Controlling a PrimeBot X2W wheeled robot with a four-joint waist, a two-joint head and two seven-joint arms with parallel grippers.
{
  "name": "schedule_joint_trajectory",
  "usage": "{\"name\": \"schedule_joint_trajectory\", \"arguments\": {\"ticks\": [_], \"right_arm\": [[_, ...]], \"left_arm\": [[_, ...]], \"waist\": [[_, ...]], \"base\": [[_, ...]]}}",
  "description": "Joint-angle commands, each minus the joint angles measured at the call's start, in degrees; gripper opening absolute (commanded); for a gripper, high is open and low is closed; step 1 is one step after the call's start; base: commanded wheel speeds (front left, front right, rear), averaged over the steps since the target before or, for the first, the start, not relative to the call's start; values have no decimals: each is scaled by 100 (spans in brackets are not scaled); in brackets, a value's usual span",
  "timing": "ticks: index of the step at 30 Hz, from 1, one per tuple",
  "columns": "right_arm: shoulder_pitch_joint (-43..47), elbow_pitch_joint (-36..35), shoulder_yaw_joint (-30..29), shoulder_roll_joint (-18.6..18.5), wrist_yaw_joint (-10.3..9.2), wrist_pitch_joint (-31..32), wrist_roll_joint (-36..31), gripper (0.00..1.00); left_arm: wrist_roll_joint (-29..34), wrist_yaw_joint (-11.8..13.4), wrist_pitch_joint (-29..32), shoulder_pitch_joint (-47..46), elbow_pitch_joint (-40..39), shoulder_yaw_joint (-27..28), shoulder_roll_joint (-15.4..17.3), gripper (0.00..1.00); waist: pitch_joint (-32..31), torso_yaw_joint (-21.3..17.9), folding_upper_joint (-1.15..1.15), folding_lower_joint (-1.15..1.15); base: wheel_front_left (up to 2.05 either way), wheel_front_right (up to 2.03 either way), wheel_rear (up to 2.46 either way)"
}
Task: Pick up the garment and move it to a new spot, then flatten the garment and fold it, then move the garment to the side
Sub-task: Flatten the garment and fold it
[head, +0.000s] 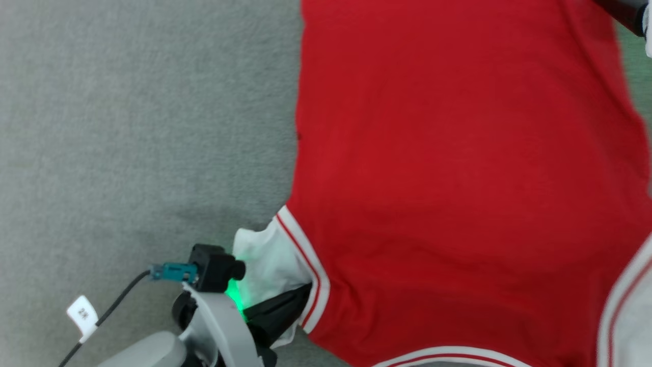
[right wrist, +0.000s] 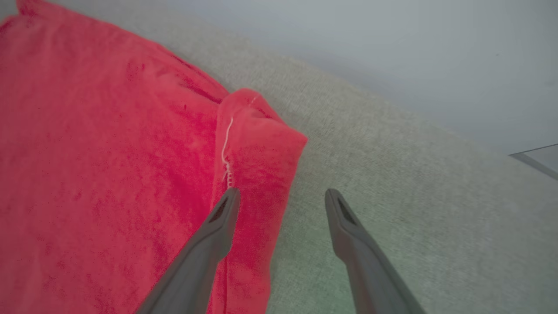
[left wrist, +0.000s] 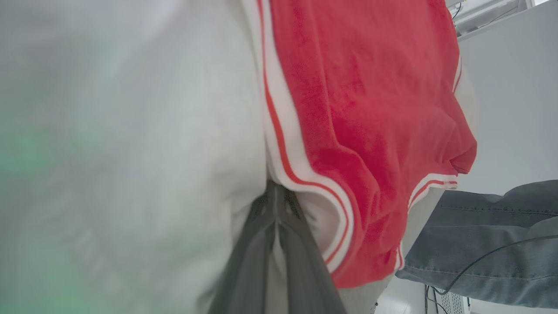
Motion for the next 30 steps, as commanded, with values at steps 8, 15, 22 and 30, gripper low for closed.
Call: {"name": "schedule_joint_trajectory", "arguments": {"ticks": [8, 15, 22, 30], "right_arm": [[-300, 844, 517, 322, -3, 268, -112, 100], [-170, 924, 799, 324, 9, 9, 223, 0], [194, 404, 944, -158, 6, -672, 775, 0], [1580, -1085, 930, -1232, -2, -1167, 1956, 0]], "left_arm": [[25, 44, -2, -216, 1024, -108, -633, 0], [-69, -72, -83, -286, 1303, -1, -649, 0], [-126, -114, -317, -56, 1361, 117, -435, 0], [-259, -32, -599, 352, 1094, 297, -33, 0]], "waist": [[510, 441, 0, 0], [349, 346, 0, 0], [-202, 77, 0, 0], [-926, -359, 0, 0]], "base": [[0, 0, 0], [0, 0, 0], [0, 0, 0], [0, 0, 0]]}}
